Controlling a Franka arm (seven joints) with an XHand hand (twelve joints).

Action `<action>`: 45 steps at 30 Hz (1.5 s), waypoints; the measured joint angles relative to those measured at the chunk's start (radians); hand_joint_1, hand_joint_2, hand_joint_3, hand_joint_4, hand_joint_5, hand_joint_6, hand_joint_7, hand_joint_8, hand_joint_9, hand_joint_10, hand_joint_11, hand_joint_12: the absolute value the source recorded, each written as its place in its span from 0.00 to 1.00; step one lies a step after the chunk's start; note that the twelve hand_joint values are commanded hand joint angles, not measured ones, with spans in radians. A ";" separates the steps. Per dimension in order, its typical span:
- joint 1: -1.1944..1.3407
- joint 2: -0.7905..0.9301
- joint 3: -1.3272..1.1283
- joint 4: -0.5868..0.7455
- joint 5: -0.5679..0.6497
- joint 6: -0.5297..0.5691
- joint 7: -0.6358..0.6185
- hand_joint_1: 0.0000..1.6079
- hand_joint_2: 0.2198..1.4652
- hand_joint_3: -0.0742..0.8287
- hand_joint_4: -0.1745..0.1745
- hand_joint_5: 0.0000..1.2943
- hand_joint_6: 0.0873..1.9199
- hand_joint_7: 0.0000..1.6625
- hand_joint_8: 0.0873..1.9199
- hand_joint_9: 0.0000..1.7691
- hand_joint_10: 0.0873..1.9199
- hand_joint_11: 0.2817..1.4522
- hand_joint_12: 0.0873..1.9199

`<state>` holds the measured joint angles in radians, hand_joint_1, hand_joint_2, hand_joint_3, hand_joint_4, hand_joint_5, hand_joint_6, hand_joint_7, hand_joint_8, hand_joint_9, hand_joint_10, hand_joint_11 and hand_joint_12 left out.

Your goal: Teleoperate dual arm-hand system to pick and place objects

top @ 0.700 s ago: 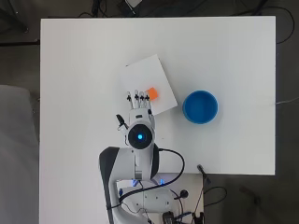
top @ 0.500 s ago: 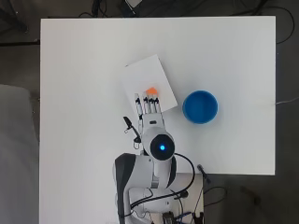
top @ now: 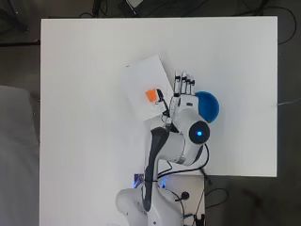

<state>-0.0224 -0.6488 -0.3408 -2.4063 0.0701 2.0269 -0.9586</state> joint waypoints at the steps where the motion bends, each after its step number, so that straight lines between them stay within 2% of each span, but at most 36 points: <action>1: 0.003 0.035 -0.019 -0.001 0.003 -0.017 -0.018 0.27 0.56 0.07 0.69 0.12 0.00 0.22 0.00 0.32 0.00 0.25 0.00; 5: 0.014 0.129 -0.051 -0.028 0.018 -0.085 -0.099 0.24 0.53 0.06 0.71 0.11 0.00 0.20 0.00 0.30 0.00 0.23 0.00; 12: 0.032 0.184 -0.036 -0.098 0.045 -0.051 -0.245 0.23 0.53 0.07 0.70 0.10 0.00 0.16 0.00 0.27 0.00 0.20 0.00; 16: 0.034 0.215 -0.025 -0.150 0.062 0.033 -0.270 0.27 0.56 0.09 0.69 0.13 0.00 0.16 0.00 0.28 0.00 0.21 0.00; 22: 0.043 0.195 0.022 -0.264 0.158 0.282 -0.341 0.29 0.58 0.09 0.67 0.16 0.00 0.15 0.00 0.28 0.00 0.24 0.00; 28: 0.071 0.280 0.066 -0.285 0.284 0.349 -0.471 0.31 0.58 0.09 0.62 0.17 0.00 0.16 0.00 0.27 0.00 0.24 0.00; 33: 0.073 0.312 0.080 -0.279 0.270 0.318 -0.413 0.29 0.56 0.08 0.63 0.16 0.00 0.14 0.00 0.26 0.00 0.23 0.00; 37: 0.065 0.324 0.097 -0.287 0.206 0.354 -0.280 0.28 0.56 0.08 0.64 0.15 0.00 0.13 0.00 0.24 0.00 0.24 0.00; 39: 0.064 0.344 0.089 -0.288 0.204 0.369 -0.264 0.28 0.56 0.08 0.64 0.16 0.00 0.13 0.00 0.25 0.00 0.25 0.00; 41: 0.064 0.366 0.082 -0.292 0.214 0.404 -0.289 0.33 0.56 0.08 0.65 0.18 0.00 0.13 0.00 0.25 0.00 0.25 0.00; 42: 0.065 0.371 0.079 -0.292 0.223 0.423 -0.310 0.48 0.61 0.09 0.66 0.22 0.00 0.17 0.00 0.31 0.00 0.31 0.00; 43: 0.065 0.375 0.075 -0.292 0.232 0.439 -0.331 0.72 0.64 0.09 0.65 0.28 0.00 0.23 0.00 0.39 0.17 0.35 0.26; 44: 0.066 0.376 0.072 -0.295 0.243 0.444 -0.353 0.85 0.68 0.08 0.65 0.31 0.00 0.25 0.00 0.43 0.37 0.31 0.41; 45: 0.067 0.374 0.071 -0.301 0.257 0.438 -0.373 0.85 0.70 0.08 0.67 0.32 0.00 0.26 0.00 0.43 0.35 0.29 0.41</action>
<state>0.0441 -0.2743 -0.2697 -2.7077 0.3272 2.4646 -1.3312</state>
